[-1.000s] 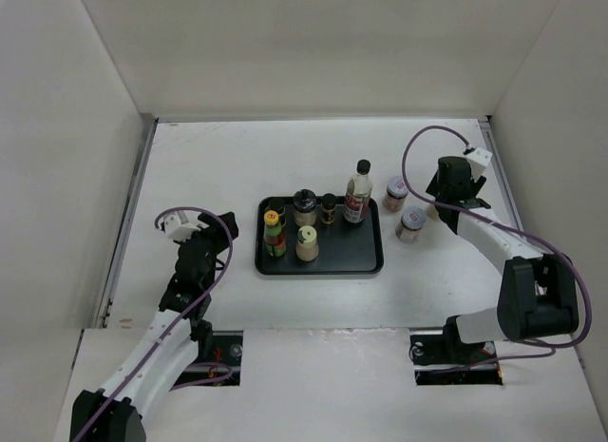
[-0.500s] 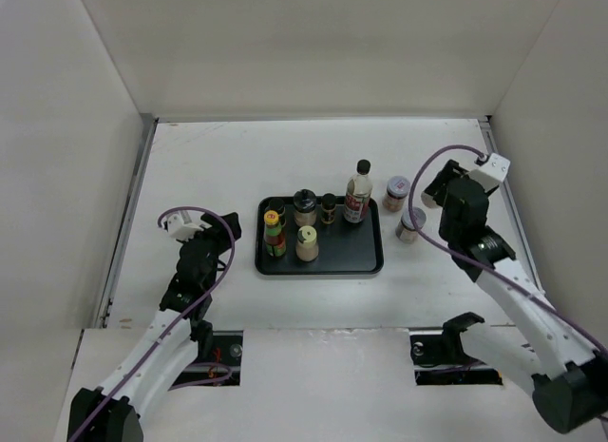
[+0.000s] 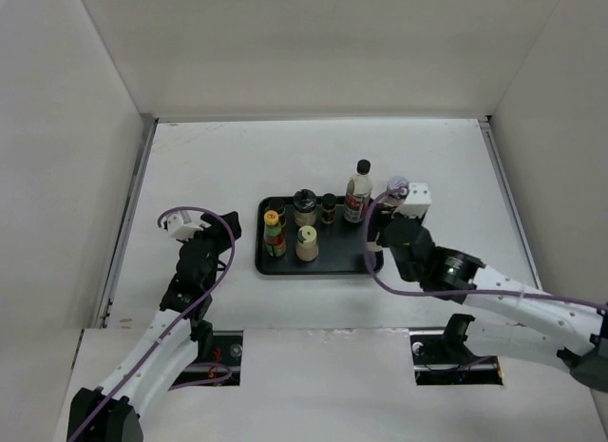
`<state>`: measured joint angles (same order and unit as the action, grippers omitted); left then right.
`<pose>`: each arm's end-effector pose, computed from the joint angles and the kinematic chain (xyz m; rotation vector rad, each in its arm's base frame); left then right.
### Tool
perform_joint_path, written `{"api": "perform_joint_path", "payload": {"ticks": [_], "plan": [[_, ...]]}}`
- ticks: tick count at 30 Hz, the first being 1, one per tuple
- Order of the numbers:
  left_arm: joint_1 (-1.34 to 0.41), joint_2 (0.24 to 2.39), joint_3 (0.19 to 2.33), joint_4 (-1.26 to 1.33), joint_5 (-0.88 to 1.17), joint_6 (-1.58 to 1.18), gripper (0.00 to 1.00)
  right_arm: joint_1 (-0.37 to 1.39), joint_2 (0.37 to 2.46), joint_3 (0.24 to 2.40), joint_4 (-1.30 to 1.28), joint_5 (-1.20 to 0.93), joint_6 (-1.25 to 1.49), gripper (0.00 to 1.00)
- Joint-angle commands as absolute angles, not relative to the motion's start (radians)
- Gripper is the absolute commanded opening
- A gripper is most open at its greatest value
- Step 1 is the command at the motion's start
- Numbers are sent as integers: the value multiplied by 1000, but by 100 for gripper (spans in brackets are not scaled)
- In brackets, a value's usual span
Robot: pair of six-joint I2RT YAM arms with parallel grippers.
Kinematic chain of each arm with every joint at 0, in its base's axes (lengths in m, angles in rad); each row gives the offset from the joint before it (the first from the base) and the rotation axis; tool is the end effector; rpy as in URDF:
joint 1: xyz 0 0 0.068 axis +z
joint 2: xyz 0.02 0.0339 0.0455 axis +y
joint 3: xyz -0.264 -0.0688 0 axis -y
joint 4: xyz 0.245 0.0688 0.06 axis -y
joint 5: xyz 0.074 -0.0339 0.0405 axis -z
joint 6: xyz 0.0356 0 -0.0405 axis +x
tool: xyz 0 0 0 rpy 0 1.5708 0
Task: Organize the condiment bottles
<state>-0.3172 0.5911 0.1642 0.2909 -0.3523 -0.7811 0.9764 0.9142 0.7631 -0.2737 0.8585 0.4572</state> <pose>0.1512 -0.0367 0.1992 -0.6497 1.5986 -0.5176 0.1336 0.1495 0.3050 0.0509 1.8451 0.1395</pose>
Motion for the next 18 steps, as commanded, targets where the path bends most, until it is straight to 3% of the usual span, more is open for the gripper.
{"api": "perform_joint_path", "payload": {"ticks": [1,7,18], "plan": [[-323,591,158,342,-362,-770,61,1041,1004,750,-36,864,489,52],[-331,578,155,342,-371,-764,61,1079,1146,706,214,841,463,52],[-364,584,152,360,-388,-756,61,1102,1391,747,339,834,451,54]]}}
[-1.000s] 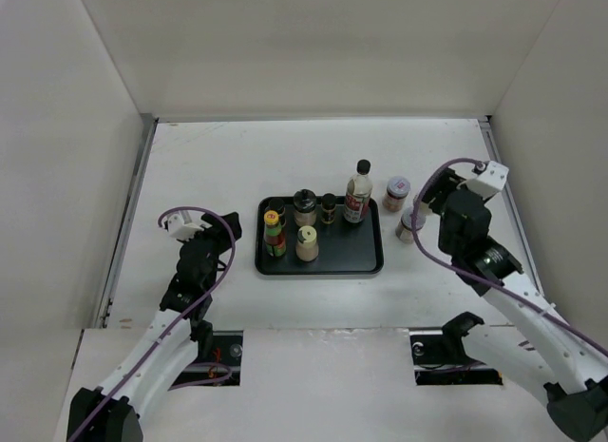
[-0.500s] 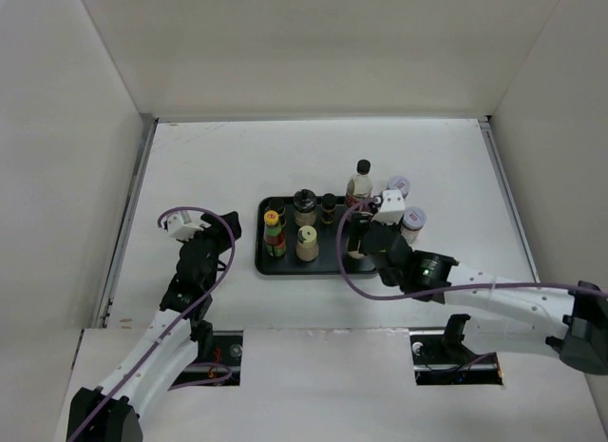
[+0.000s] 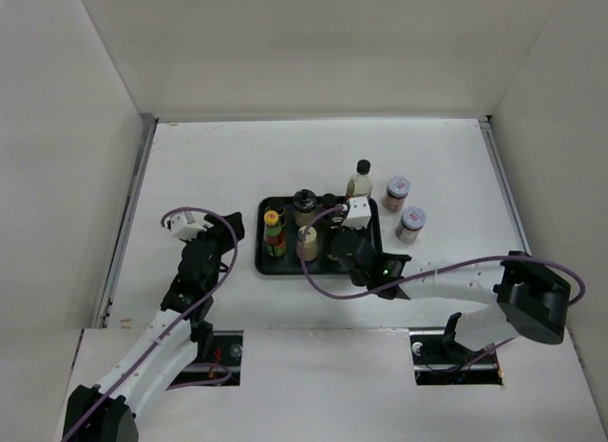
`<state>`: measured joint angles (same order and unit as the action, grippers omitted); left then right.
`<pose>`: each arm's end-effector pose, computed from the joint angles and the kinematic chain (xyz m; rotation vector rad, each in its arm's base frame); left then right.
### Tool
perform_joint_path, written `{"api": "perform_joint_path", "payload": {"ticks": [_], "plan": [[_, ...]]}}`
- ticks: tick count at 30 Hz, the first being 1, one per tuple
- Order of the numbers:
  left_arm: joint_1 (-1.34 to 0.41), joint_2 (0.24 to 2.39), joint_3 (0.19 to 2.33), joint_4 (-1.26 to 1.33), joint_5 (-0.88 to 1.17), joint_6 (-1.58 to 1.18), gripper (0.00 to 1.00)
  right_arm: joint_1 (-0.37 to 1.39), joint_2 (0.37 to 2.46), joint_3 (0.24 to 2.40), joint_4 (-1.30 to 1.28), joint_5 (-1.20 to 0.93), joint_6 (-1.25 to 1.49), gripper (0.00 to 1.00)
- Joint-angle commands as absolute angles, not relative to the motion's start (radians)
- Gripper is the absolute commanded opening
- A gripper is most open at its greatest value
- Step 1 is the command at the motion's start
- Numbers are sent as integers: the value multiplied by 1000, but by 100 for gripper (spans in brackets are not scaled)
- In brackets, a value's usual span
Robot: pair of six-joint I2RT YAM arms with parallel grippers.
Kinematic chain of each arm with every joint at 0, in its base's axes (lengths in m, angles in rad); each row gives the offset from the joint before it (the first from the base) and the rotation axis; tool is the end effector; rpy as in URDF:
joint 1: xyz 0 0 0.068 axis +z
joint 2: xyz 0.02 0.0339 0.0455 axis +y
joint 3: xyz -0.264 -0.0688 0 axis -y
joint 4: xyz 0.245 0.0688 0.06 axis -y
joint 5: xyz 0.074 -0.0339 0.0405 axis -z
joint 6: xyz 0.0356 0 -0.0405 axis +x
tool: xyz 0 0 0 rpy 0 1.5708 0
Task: Organize the condiment bottles
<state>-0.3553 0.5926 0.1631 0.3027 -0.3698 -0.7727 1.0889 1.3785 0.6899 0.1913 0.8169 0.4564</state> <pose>0.1499 -0.0419 0.1999 -0.6241 1.5998 -0.5298 0.1543 0.2390 0.2163 -0.1224 1.9043 0.1948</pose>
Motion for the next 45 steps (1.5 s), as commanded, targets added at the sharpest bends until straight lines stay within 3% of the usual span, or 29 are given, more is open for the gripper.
{"api": "perform_joint_path", "payload": {"ticks": [1,4,10,16,17,22,23,25,27,30,32,37,45], "plan": [[-366,580,152,356,-388,-756,61,1104,1407,750,344,838,449,54],[-369,577,150,360,-390,-755,61,1113,1440,761,345,857,446,59],[-372,586,152,360,-391,-753,61,1131,1414,759,334,894,434,83],[-375,594,153,362,-397,-753,61,1124,1223,700,288,877,446,90],[-374,597,153,362,-397,-753,61,1110,1177,680,278,873,446,87],[-380,600,153,364,-402,-753,61,975,958,559,189,859,489,42],[-380,601,153,364,-402,-755,61,931,922,543,151,848,509,37],[-383,603,155,365,-402,-756,61,824,884,525,62,818,551,37],[-387,609,155,371,-405,-755,61,724,887,525,-17,779,586,46],[-389,611,153,374,-405,-755,61,618,931,531,-58,761,592,80],[-390,609,153,376,-407,-753,61,570,965,532,-57,750,580,89],[-389,614,153,376,-406,-753,61,473,1041,549,-41,657,574,94],[-390,607,153,374,-408,-752,61,435,1144,560,24,571,568,84]]}}
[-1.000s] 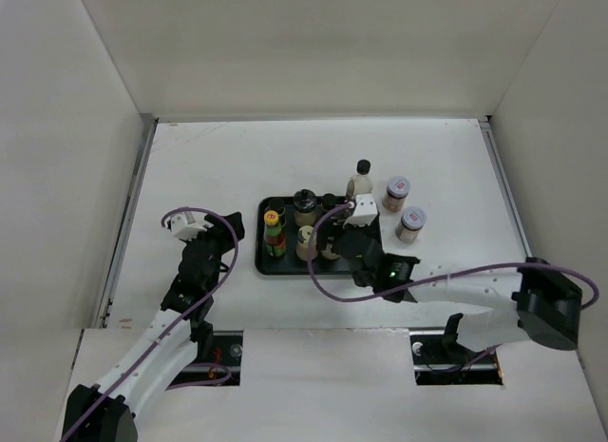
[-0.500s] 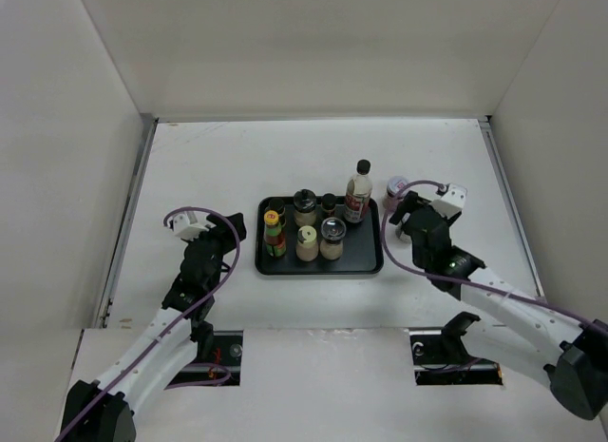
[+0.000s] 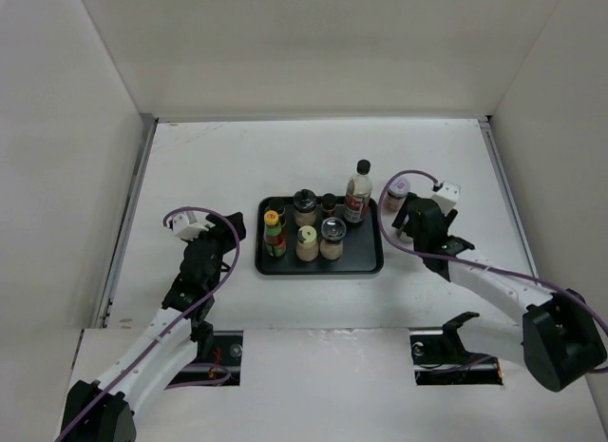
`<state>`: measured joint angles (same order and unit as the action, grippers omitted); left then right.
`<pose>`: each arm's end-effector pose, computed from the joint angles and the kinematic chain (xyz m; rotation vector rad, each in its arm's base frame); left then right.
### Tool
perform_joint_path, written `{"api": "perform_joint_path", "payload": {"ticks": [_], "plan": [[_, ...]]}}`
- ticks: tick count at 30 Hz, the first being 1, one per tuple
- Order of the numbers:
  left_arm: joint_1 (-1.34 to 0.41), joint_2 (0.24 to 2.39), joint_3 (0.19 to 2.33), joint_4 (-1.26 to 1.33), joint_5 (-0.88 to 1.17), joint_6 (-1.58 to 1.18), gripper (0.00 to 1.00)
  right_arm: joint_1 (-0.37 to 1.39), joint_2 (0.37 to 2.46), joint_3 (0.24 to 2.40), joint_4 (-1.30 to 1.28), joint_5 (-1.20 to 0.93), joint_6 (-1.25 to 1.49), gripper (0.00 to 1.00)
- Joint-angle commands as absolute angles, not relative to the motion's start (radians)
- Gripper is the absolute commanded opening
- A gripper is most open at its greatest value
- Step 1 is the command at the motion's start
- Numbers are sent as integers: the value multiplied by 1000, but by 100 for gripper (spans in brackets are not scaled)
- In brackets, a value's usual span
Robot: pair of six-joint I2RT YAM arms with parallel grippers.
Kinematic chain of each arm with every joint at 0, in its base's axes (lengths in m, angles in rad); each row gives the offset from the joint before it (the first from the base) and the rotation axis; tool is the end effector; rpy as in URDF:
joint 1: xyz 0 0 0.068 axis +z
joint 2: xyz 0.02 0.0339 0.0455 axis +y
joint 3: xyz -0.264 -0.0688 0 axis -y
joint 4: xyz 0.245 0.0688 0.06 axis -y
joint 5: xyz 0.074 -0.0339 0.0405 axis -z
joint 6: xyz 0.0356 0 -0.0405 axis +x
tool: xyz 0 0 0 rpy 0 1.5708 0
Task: Organize the condiment bottles
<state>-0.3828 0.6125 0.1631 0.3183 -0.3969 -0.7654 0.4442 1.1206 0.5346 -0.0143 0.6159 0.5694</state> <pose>0.1504 -0.0457 0.1989 -0.6149 1.6052 -0.5202 0.2142 0.0792 0.2075 0.4650 1.9969 -0.0448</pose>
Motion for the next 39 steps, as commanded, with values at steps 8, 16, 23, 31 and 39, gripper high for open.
{"api": "perform_joint_path", "payload": {"ticks": [8,16,23,31,39], "plan": [[-383,598,155,367,-400,-752,61,439,1167,565,55,597,555,59],[-396,611,155,374,-408,-752,61,574,957,566,-21,727,525,50],[-395,612,155,376,-414,-750,61,758,919,594,-46,722,548,50],[-400,611,155,373,-420,-750,61,907,1100,632,86,723,552,49],[-401,604,155,370,-422,-749,61,969,1278,693,143,732,557,49]]}}
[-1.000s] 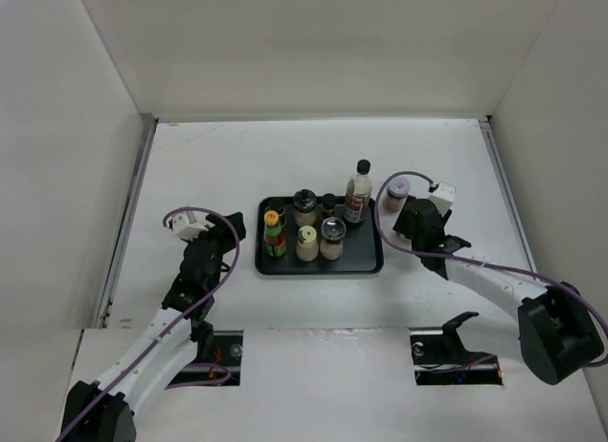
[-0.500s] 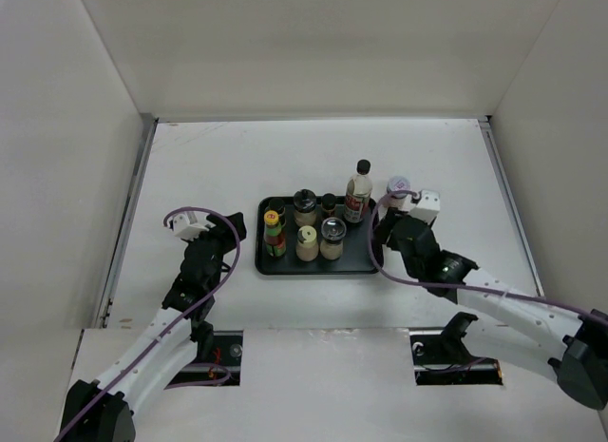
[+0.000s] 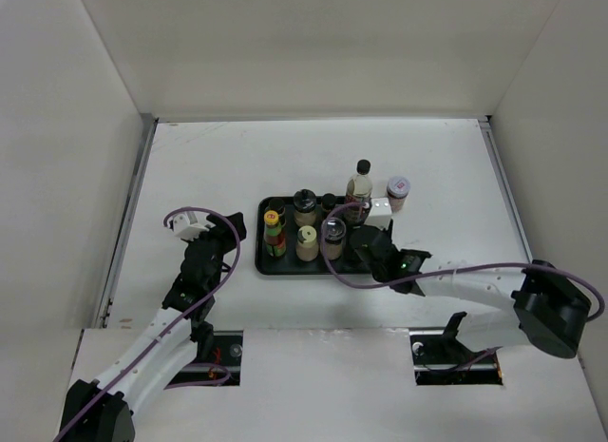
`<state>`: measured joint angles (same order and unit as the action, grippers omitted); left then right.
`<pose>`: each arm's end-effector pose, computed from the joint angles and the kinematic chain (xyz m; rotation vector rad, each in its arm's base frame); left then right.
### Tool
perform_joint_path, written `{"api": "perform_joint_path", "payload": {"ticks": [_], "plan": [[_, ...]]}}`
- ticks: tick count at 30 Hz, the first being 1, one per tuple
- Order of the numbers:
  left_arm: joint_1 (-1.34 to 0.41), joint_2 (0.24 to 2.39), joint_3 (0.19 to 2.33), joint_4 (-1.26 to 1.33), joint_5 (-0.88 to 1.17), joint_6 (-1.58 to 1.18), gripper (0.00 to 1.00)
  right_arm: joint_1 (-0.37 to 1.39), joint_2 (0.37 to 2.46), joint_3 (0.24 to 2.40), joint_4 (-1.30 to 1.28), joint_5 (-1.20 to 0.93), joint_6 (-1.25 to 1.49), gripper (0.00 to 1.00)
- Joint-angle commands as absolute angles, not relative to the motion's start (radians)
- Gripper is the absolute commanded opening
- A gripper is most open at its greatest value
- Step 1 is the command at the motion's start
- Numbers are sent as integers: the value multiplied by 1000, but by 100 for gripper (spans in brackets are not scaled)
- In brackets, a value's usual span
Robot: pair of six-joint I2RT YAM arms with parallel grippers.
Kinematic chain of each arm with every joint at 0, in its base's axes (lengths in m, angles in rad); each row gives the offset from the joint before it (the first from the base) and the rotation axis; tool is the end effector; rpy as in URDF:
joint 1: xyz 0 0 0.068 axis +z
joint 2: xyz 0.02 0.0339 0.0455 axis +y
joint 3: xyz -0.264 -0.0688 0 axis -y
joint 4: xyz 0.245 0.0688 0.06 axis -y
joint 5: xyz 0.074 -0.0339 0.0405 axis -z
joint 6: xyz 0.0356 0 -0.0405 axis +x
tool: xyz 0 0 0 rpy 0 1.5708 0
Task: Organize the condiment bottles
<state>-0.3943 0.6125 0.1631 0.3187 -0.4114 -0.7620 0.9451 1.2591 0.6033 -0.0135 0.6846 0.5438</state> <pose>0.1499 -0.0470 0.1990 -0.6127 1.6041 -0.5145 0.1644 0.1890 0.1999 -0.0620 2.0740 0.1347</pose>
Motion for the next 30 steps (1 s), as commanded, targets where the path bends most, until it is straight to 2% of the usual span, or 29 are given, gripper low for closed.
{"api": "perform_joint_path", "payload": {"ticks": [1,14,17,20,24,28,30], "plan": [[-398,601,155,368,-420,-749,61,973,1293,702,144,732,557,49],[-400,603,156,368,-420,-749,61,1025,1479,813,169,736,575,49],[-393,594,155,365,-420,-747,61,1030,1505,831,172,738,568,57],[-389,589,153,364,-419,-746,61,1041,1488,825,166,755,563,75],[-393,600,155,367,-420,-746,61,1042,1410,796,144,773,554,82],[-393,603,155,368,-422,-746,61,1042,1294,775,89,778,548,85],[-390,598,153,368,-422,-746,61,1038,1218,756,63,779,543,81]]}}
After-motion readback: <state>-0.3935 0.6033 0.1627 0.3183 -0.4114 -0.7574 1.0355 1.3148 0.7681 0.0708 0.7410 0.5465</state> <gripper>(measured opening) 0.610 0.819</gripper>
